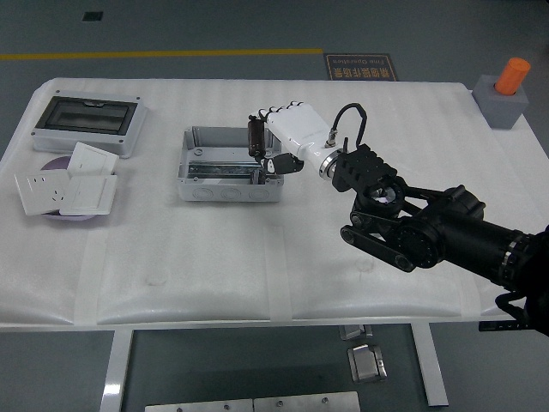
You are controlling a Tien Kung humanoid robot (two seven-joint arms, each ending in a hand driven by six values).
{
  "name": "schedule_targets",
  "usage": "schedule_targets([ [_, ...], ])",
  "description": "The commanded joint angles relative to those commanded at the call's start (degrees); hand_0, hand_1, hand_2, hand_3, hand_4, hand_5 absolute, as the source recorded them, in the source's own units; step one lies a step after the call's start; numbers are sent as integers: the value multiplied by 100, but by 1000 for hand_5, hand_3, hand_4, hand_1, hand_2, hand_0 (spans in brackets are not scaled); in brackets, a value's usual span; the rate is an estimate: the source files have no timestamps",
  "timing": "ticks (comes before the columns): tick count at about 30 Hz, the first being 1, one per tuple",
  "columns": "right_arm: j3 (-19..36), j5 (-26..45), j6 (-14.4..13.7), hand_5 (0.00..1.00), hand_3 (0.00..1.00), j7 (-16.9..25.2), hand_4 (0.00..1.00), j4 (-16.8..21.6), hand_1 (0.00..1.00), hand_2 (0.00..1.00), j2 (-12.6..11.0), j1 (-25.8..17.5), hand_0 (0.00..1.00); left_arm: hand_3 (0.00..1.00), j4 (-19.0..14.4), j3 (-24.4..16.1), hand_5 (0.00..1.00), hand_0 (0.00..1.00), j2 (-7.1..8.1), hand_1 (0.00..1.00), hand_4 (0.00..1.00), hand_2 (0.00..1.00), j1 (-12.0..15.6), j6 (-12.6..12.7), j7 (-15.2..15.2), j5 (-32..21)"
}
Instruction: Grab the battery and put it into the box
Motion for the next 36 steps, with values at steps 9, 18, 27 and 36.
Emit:
schedule_targets([
  [9,5,193,271,288,672,114,517,-139,685,672,148,-9,788,617,-12,27,456,592,4,619,533,493,-27,-21,17,-5],
  [18,31,193,435,559,992,100,989,-166,858,877,167,11,974,617,-8,3,458,592,-1,619,534,493,-32,-42,43,32],
  [27,72,217,437,616,998,74,998,-137,879,895,140,-12,998,617,-11,16,457,592,10,619,533,486,-35,-56,54,35],
  [36,989,145,268,643,998,-96,998,769,879,887,-601,-615,998,615,-16,128,455,592,-18,618,531,486,27,-60,51,-148],
])
